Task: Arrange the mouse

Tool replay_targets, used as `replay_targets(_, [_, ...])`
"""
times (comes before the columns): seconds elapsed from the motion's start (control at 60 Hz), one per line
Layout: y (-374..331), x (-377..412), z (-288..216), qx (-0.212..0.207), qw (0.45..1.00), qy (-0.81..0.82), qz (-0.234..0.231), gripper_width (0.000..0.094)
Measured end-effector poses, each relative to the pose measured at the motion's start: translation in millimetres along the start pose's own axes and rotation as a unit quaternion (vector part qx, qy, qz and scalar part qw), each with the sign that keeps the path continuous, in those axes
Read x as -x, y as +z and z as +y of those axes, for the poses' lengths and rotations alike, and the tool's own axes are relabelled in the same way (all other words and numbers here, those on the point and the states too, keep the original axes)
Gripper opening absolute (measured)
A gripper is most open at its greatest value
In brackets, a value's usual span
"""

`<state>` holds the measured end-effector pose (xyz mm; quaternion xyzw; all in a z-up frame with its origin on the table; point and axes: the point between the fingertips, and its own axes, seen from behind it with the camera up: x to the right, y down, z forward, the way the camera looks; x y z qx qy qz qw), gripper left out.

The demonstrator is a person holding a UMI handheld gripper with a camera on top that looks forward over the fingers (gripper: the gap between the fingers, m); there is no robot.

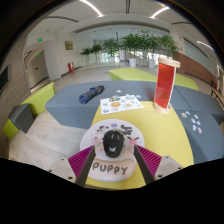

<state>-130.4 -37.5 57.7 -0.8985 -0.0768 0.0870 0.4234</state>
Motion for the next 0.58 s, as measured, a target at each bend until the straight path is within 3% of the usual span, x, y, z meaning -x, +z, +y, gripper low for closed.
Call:
replay_targets(0.317, [-111.1, -18.1, 37.4, -0.034, 0.999, 0.005, -0.004, 0.0835])
replay_targets(0.583, [-105.7, -64.9, 51.3, -0.055, 0.997, 0.044, 0.017, 0.0831])
